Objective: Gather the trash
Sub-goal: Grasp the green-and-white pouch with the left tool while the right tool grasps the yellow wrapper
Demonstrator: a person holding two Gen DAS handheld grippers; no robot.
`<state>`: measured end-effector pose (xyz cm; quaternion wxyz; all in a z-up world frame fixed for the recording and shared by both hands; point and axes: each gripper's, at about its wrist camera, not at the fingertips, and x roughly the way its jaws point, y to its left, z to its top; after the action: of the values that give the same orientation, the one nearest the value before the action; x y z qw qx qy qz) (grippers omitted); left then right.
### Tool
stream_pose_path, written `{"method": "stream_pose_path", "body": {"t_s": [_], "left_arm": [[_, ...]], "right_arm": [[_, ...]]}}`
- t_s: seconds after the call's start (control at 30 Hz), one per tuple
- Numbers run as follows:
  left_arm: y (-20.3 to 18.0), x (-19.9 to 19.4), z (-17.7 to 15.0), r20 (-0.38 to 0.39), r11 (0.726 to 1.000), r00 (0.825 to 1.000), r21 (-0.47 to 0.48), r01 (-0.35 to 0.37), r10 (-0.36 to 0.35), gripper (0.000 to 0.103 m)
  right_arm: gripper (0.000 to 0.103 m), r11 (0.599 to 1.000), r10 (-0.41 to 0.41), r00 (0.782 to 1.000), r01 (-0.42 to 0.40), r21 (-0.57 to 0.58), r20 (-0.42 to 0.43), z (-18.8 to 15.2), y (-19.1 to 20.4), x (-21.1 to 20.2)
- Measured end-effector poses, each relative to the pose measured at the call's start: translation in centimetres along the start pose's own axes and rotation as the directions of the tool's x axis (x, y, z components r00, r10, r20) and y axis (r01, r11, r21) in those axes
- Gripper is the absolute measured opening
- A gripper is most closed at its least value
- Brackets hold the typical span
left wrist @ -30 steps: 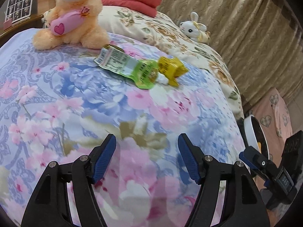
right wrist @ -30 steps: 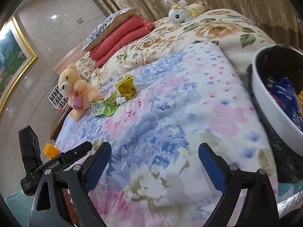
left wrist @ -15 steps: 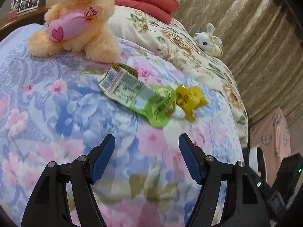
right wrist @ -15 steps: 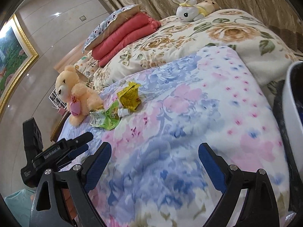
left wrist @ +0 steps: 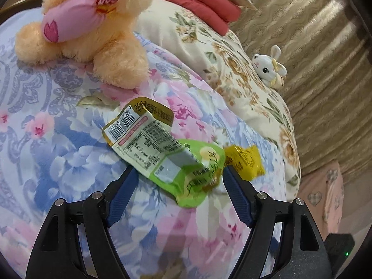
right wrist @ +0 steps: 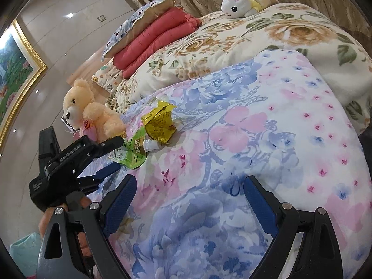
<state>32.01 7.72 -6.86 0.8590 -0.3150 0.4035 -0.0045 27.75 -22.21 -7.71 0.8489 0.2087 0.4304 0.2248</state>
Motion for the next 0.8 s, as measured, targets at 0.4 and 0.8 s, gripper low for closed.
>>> {"method": "stream_pose_path", "body": {"t_s": [0.4,0.8], "left_arm": [[0.5,0.4,-0.4,-0.028,0.995,1.000,0.096,0.014,-0.011,0.018],[2.4,-3.4,-2.5,-0.255,0.960,0.960,0.222,0.170,-0.111,0.014]], "right_arm": [[0.094,1.000,0.006,1.000,-0.006,0.024,0.022,1.5,0.2,0.9],[0.094,1.000,0.018,1.000,-0.018,-0.014,-0.009,4.3,2.7,5.7]]}}
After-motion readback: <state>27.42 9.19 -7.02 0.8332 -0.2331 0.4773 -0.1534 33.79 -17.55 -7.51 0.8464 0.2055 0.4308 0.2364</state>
